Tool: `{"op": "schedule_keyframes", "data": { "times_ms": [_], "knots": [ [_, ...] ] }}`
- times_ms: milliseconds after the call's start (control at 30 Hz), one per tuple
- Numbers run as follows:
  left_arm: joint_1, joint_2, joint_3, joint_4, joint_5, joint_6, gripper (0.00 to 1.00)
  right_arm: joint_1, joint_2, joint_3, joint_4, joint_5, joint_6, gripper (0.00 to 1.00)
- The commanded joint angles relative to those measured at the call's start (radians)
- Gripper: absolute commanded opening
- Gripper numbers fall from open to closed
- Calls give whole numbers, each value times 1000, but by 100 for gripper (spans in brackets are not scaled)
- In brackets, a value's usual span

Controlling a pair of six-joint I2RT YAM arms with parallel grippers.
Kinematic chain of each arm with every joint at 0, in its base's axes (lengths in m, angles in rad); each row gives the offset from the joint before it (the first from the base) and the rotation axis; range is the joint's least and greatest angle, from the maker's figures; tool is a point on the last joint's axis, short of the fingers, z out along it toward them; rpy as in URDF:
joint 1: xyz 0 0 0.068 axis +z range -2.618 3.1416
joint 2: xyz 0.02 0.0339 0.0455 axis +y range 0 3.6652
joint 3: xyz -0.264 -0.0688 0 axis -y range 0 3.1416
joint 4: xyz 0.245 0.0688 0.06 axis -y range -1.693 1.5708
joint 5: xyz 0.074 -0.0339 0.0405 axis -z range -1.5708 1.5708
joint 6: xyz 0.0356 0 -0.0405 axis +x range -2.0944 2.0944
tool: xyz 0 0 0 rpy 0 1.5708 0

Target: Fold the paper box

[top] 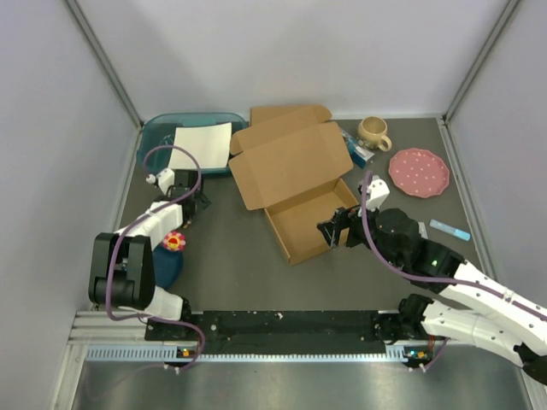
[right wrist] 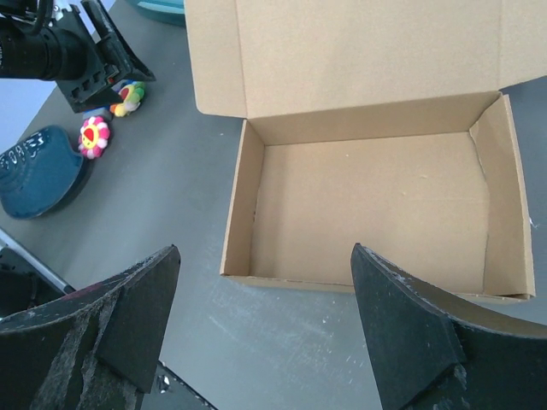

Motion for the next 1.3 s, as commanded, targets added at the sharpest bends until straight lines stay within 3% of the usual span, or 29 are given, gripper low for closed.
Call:
{"op": "schedule_keyframes", "data": {
  "times_ms": [0, 367, 700, 1000, 1267],
  "knots": [
    [27, -6, 14, 37, -61, -69, 73, 9, -6, 11, 41, 16, -22, 82],
    [70, 40, 24, 14, -54, -70, 72, 9, 34, 22, 54, 28, -52, 82],
    [75, 102, 7, 37, 15, -93, 64, 9, 48, 24, 58, 40, -56, 82],
    [75, 62, 1, 45, 75, -63, 37, 9, 57, 13, 62, 48, -49, 82],
    [70, -59, -18, 19, 146, -53, 25, 9, 68, 19, 71, 30, -40, 82]
  ]
}}
